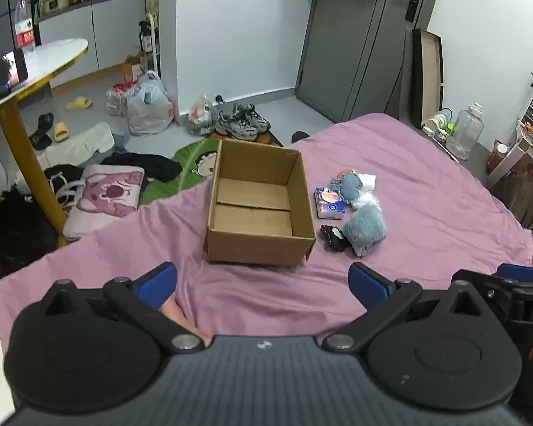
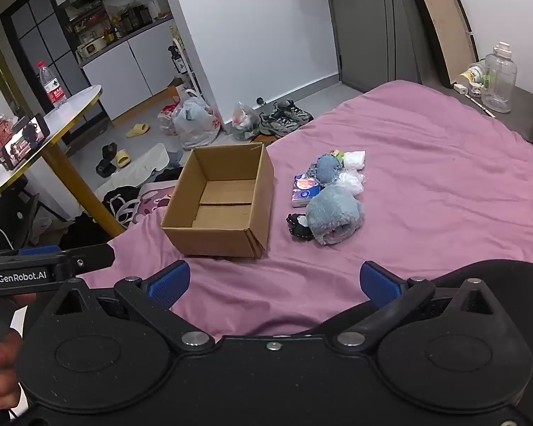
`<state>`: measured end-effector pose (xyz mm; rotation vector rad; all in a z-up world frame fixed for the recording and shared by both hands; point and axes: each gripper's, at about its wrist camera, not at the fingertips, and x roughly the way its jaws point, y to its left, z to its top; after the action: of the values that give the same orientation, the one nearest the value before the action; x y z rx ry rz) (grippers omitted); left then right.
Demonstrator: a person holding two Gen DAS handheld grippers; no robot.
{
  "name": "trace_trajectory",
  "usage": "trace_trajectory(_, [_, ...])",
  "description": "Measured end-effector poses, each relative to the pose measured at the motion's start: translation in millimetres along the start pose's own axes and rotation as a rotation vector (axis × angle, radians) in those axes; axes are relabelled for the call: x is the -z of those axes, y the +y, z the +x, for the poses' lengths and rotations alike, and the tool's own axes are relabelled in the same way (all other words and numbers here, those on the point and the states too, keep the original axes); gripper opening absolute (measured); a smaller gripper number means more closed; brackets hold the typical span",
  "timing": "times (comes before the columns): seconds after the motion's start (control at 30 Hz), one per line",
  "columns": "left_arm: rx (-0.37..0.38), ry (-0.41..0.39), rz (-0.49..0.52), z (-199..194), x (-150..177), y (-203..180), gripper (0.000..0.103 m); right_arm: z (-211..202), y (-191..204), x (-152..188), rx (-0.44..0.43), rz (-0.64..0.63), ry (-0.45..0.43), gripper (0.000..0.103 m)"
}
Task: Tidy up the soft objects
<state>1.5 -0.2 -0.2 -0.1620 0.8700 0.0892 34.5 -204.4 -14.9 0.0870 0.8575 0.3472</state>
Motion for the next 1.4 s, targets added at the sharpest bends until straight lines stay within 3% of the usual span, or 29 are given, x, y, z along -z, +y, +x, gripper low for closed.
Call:
trace_trajectory(0.2, [-0.032,-0.02,0.01,-6,2,-11,0.102,1,0,-1,-0.008,0.004,0.006,0.103])
trace_trajectory(0.37, [0.004,-0.022,-0.017,-12,-1,4,0.102,-3,-1,0,-0.021,-0.001,-0.005,0.103])
trace_trajectory(1.4, [0.002,-0.039,-0.022,-22,2,10,0.102,-10,2,1,-0.013,-0.001,-0.028,0.103])
